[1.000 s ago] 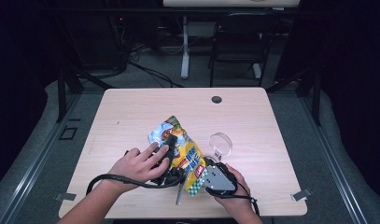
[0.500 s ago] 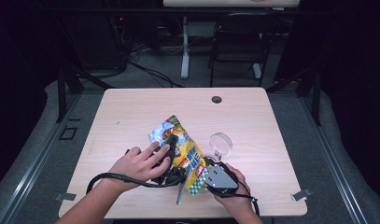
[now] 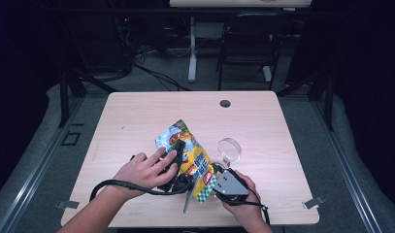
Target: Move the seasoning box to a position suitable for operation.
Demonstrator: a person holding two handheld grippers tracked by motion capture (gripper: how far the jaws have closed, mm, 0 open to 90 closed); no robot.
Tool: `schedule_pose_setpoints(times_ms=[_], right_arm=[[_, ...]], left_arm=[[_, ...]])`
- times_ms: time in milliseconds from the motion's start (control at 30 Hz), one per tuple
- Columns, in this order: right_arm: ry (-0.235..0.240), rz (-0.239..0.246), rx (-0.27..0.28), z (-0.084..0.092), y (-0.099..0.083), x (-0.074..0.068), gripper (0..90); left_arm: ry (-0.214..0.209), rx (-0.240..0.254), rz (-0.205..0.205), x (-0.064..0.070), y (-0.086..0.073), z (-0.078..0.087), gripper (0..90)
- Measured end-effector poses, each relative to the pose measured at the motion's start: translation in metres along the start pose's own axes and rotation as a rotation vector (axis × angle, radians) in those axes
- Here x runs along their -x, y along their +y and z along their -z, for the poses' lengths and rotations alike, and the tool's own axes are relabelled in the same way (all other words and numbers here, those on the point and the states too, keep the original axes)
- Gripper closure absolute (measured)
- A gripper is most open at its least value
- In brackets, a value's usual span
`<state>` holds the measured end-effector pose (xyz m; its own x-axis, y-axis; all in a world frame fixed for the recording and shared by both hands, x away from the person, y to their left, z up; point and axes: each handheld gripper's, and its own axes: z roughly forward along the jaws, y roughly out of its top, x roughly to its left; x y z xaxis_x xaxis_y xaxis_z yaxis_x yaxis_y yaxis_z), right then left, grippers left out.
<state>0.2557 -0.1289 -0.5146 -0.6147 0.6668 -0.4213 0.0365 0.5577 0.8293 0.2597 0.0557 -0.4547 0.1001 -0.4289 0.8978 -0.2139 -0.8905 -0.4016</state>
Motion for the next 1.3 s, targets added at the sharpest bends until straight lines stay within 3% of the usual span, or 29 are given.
schedule_pose_setpoints(times_ms=[667, 833, 1300], right_arm=[[0.014, -0.021, -0.003, 0.0005, 0.0, 0.0006, 71.1], [0.015, -0.022, -0.003, 0.0006, -0.0002, 0.0006, 71.1], [0.029, -0.041, -0.001, 0.0006, -0.0002, 0.0022, 71.1]], left_arm=[[0.002, -0.007, -0.026, -0.0022, 0.0017, 0.0016, 71.4], [0.009, 0.012, -0.004, -0.001, 0.0018, 0.0012, 71.6], [0.006, 0.002, -0.032, -0.0036, 0.0029, 0.0027, 71.9]])
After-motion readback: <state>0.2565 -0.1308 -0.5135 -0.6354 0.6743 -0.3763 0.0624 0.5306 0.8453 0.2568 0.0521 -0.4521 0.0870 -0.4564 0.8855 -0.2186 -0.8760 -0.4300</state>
